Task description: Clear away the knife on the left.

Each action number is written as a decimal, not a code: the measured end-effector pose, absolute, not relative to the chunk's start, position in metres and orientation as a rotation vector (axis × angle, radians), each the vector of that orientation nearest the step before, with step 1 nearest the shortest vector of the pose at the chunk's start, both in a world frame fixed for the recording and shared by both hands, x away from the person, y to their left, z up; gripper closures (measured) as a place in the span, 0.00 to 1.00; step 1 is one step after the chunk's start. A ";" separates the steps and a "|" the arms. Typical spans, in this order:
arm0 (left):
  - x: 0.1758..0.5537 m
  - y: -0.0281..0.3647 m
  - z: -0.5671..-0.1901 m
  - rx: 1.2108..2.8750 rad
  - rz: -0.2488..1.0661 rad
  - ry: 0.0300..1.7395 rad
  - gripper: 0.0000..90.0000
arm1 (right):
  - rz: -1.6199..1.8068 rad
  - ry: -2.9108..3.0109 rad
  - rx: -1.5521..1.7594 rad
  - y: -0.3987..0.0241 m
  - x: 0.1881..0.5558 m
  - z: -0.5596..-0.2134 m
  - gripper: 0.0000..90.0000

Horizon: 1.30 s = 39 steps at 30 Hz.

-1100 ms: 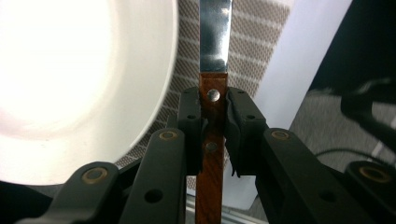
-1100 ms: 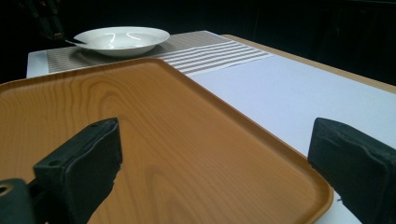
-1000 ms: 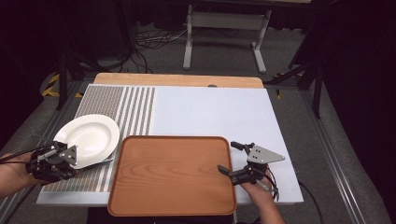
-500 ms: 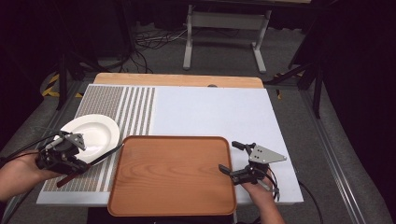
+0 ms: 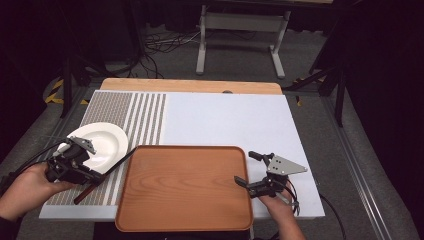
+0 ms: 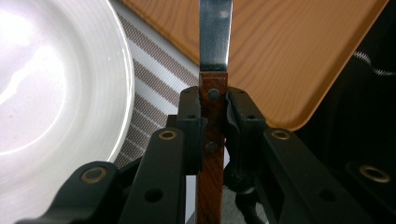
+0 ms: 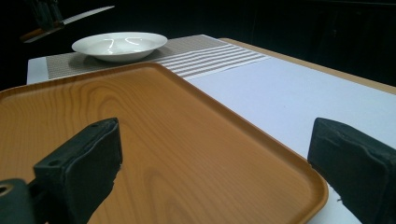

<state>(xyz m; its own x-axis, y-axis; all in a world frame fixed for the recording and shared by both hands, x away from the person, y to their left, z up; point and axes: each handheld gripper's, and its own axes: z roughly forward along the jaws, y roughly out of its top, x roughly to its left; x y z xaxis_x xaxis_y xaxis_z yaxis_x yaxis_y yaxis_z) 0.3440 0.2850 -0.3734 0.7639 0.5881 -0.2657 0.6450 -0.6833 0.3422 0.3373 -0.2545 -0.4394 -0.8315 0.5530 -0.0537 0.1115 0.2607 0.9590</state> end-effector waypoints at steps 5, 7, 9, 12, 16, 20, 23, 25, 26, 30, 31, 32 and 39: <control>0.344 0.279 -0.374 2.488 -0.203 0.952 0.87 | 1.595 2.163 0.605 -0.254 0.338 -0.440 0.04; 0.343 0.276 -0.375 2.472 -0.218 0.974 0.87 | 1.595 2.161 0.604 -0.254 0.338 -0.439 0.04; 0.343 0.273 -0.376 2.460 -0.215 0.985 0.87 | 1.595 2.160 0.601 -0.254 0.338 -0.439 0.04; 0.344 0.268 -0.376 2.436 -0.228 1.004 0.86 | 1.597 2.162 0.604 -0.254 0.337 -0.439 0.04; 0.344 0.262 -0.377 2.421 -0.230 1.012 0.86 | 1.596 2.162 0.603 -0.254 0.337 -0.439 0.04; 0.343 0.251 -0.379 2.426 -0.242 1.027 0.86 | 1.596 2.162 0.601 -0.254 0.337 -0.439 0.04; 0.342 0.244 -0.380 2.420 -0.244 1.046 0.86 | 1.595 2.163 0.601 -0.254 0.337 -0.439 0.04; 0.343 0.238 -0.380 2.432 -0.240 1.052 0.86 | 1.594 2.163 0.600 -0.255 0.337 -0.439 0.04; 0.342 0.234 -0.381 2.431 -0.233 1.054 0.86 | 1.593 2.162 0.598 -0.255 0.338 -0.439 0.04; 0.342 0.226 -0.381 2.442 -0.234 1.050 0.86 | 1.594 2.165 0.598 -0.254 0.338 -0.440 0.04; 0.343 0.222 -0.381 2.439 -0.240 1.055 0.86 | 1.594 2.165 0.598 -0.254 0.338 -0.440 0.04; 0.343 0.218 -0.382 2.436 -0.239 1.066 0.86 | 1.590 2.167 0.601 -0.255 0.338 -0.439 0.04; 0.346 0.207 -0.386 2.451 -0.258 1.088 0.86 | 1.594 2.166 0.602 -0.255 0.338 -0.439 0.04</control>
